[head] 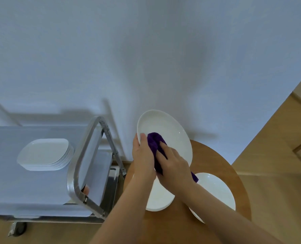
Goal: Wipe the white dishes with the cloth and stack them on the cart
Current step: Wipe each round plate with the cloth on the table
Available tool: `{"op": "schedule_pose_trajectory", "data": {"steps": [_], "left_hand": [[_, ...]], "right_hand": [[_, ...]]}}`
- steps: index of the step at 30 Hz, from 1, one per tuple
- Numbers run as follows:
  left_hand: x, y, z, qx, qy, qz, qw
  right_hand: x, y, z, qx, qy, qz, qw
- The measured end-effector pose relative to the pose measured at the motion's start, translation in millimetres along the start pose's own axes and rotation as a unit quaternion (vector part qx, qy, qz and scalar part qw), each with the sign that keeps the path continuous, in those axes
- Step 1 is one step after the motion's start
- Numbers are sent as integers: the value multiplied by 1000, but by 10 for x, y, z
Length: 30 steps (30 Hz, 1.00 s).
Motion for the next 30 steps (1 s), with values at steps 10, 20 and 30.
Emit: {"op": "schedule_pose_trajectory", "data": {"steps": [10, 20, 30], "left_hand": [[77, 270, -16, -106, 54, -13, 993], [178, 121, 138, -173, -21, -100, 980], [247, 249, 90, -99, -45, 29, 994]], "right_hand": [[628, 197, 303, -162, 150, 41, 974], [575, 209, -224, -56, -23, 34, 998], [-258, -32, -100, -71, -35, -197, 977]]}}
Point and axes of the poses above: each hand's wrist, its own z-axis away from the middle knuckle, its own y-axis out of the back of the hand, x = y × z, the point moved 5 cm from there along -z, towards the middle knuckle, and after that the axes turned 4 degrees about y, right-handed, at the moved point
